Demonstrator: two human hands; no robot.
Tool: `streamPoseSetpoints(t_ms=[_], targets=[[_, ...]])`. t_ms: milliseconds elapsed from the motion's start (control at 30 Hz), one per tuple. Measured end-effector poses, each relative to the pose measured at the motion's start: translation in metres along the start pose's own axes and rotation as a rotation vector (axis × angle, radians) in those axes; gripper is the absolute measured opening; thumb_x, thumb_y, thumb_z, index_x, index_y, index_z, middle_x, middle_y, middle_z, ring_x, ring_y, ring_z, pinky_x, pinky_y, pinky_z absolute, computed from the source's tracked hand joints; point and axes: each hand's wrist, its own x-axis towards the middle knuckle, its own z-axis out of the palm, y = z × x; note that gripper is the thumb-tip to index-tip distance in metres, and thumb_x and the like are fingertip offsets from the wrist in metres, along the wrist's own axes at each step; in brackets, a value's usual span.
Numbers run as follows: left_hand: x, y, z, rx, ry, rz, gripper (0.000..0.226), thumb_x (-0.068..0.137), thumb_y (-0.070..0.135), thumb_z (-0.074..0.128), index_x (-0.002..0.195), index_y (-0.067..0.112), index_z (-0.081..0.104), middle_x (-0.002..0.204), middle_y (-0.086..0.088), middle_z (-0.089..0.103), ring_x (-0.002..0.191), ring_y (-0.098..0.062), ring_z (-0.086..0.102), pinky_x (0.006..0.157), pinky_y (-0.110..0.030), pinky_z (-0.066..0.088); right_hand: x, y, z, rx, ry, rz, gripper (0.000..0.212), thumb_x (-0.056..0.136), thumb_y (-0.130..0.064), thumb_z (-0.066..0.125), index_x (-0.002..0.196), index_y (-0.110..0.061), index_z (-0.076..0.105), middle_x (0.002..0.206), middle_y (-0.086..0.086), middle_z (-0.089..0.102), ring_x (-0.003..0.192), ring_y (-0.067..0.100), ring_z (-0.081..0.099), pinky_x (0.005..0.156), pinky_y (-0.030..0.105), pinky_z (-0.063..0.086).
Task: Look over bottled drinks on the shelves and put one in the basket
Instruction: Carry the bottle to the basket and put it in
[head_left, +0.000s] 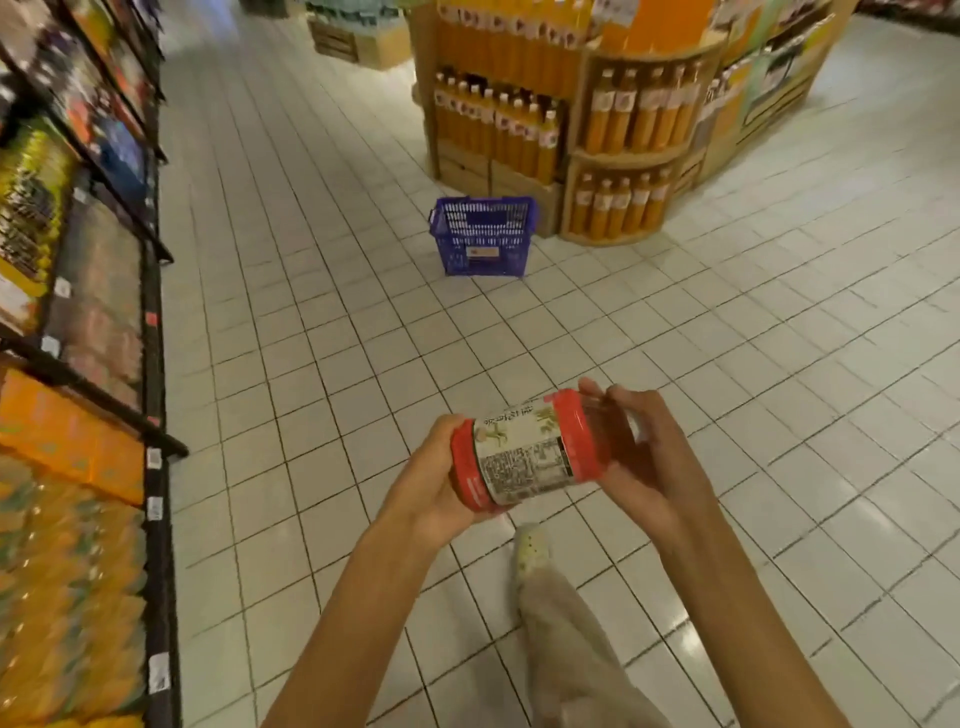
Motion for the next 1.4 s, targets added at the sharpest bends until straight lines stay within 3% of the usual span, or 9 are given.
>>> streamPoseSetpoints(t_ms=[100, 200, 400, 633, 833, 933, 1133, 1333, 1400], targets=[[0.075, 0.056, 0.023, -0.025, -0.004, 0.026, 0.038, 0.095, 0.032, 0.048, 0.075, 0.012, 0.073, 0.078, -0.011, 0.075, 0.079, -0.029, 0.068, 0.082, -0.047, 0.053, 0.095, -0.039, 0.01, 0.05, 0.021, -0.026, 0.01, 0.08, -0.014, 0.065, 0.075, -0.012, 0.073, 0.097, 0.007, 0.071, 0.104, 0.025, 0.067, 0.095, 0.043, 0.051], [0.141, 0.119, 0.04, -0.058, 0.025, 0.043, 0.043, 0.097, 0.033, 0.046, 0.075, 0.012, 0.077, 0.081, -0.011, 0.076, 0.069, -0.025, 0.074, 0.06, -0.039, 0.059, 0.189, -0.078, 0.032, -0.049, -0.024, -0.012, 0.006, 0.071, -0.019, 0.073, 0.073, -0.013, 0.073, 0.094, 0.007, 0.07, 0.104, 0.027, 0.066, 0.103, 0.048, 0.043], [0.265, 0.245, 0.052, -0.182, 0.107, 0.004, 0.047, 0.093, 0.03, 0.049, 0.059, 0.011, 0.076, 0.077, -0.011, 0.074, 0.066, -0.024, 0.072, 0.074, -0.041, 0.054, 0.365, -0.122, 0.076, -0.129, -0.161, 0.06, 0.026, 0.057, -0.03, 0.088, 0.073, -0.017, 0.074, 0.09, 0.003, 0.072, 0.1, 0.023, 0.069, 0.089, 0.045, 0.052], [0.442, 0.397, 0.046, -0.181, 0.165, -0.025, 0.03, 0.095, 0.029, 0.05, 0.089, 0.006, 0.07, 0.09, -0.017, 0.072, 0.086, -0.032, 0.066, 0.077, -0.045, 0.055, 0.594, -0.149, 0.106, -0.16, -0.201, 0.08, 0.022, 0.067, -0.033, 0.081, 0.082, -0.017, 0.076, 0.096, 0.006, 0.074, 0.097, 0.021, 0.07, 0.075, 0.039, 0.056], [0.592, 0.53, 0.072, -0.014, 0.152, -0.105, 0.034, 0.096, 0.03, 0.053, 0.076, 0.012, 0.074, 0.084, -0.016, 0.074, 0.082, -0.032, 0.068, 0.067, -0.043, 0.056, 0.748, -0.199, 0.133, -0.222, -0.041, -0.037, 0.019, 0.075, -0.036, 0.072, 0.084, -0.019, 0.076, 0.101, 0.004, 0.073, 0.1, 0.02, 0.068, 0.075, 0.039, 0.056], [0.667, 0.576, 0.098, 0.062, 0.144, -0.172, 0.031, 0.099, 0.031, 0.048, 0.091, 0.007, 0.067, 0.084, -0.018, 0.074, 0.086, -0.033, 0.066, 0.077, -0.049, 0.053, 0.826, -0.227, 0.13, -0.251, 0.124, -0.096, 0.011, 0.083, -0.016, 0.062, 0.081, -0.013, 0.072, 0.101, 0.009, 0.072, 0.102, 0.027, 0.065, 0.083, 0.047, 0.055], [0.854, 0.645, 0.149, 0.231, 0.171, -0.28, 0.025, 0.103, 0.016, 0.039, 0.097, 0.0, 0.058, 0.101, -0.023, 0.062, 0.105, -0.038, 0.056, 0.097, -0.058, 0.043, 1.013, -0.276, 0.101, -0.404, 0.227, -0.096, 0.017, 0.088, 0.006, 0.053, 0.088, -0.009, 0.061, 0.101, 0.009, 0.066, 0.098, 0.02, 0.063, 0.07, 0.034, 0.056], [1.057, 0.699, 0.17, 0.294, 0.183, -0.231, 0.022, 0.096, 0.005, 0.05, 0.076, 0.007, 0.057, 0.066, -0.01, 0.064, 0.066, -0.023, 0.06, 0.081, -0.044, 0.052, 1.219, -0.299, 0.051, -0.904, 0.23, -0.067, 0.027, 0.089, -0.016, 0.066, 0.108, -0.03, 0.053, 0.114, -0.012, 0.051, 0.103, 0.007, 0.053, 0.058, 0.009, 0.049], [1.124, 0.707, 0.166, 0.278, 0.231, -0.206, 0.025, 0.098, 0.008, 0.049, 0.074, 0.01, 0.055, 0.05, -0.001, 0.064, 0.049, -0.012, 0.062, 0.063, -0.03, 0.057, 1.281, -0.306, 0.023, -1.021, 0.201, 0.007, 0.03, 0.09, -0.02, 0.065, 0.108, -0.035, 0.045, 0.112, -0.015, 0.046, 0.1, 0.007, 0.053, 0.058, 0.009, 0.049]])
